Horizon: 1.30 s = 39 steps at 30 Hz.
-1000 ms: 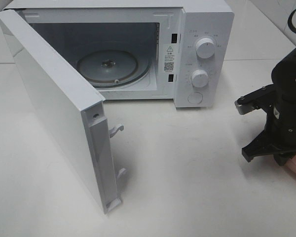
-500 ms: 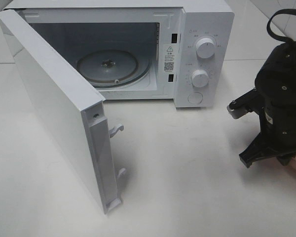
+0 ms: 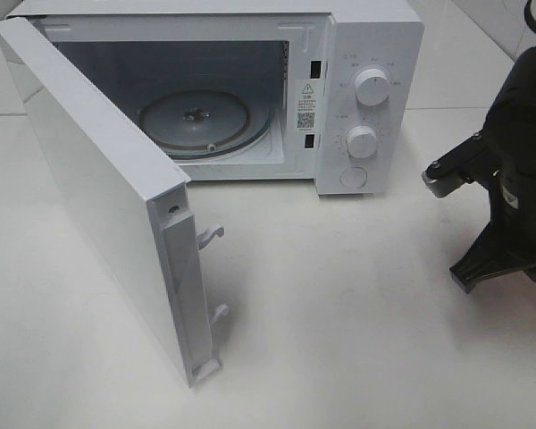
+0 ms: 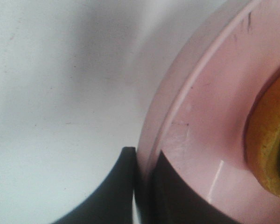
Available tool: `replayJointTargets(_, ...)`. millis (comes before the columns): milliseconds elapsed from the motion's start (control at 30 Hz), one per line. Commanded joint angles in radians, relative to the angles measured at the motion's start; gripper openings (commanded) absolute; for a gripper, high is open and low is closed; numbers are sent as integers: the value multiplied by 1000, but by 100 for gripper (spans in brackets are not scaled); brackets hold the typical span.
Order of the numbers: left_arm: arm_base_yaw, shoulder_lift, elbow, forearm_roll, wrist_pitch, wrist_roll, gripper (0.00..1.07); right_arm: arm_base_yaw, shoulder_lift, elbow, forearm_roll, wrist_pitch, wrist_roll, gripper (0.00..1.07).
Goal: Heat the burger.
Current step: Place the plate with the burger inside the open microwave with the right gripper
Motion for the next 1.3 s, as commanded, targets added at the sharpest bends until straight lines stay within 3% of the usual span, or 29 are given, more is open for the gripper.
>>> replayJointTargets(33,-2,-1,1,0,-7,1,100,42,-52,19,-55,76,1,0)
replayJointTargets(500,-2,-1,1,0,-7,1,100,130,-152,93,-43,105,-7,0)
replayJointTargets(1300,-2,-1,1,0,-7,1,100,422,-299,172,-25,232,-7,0)
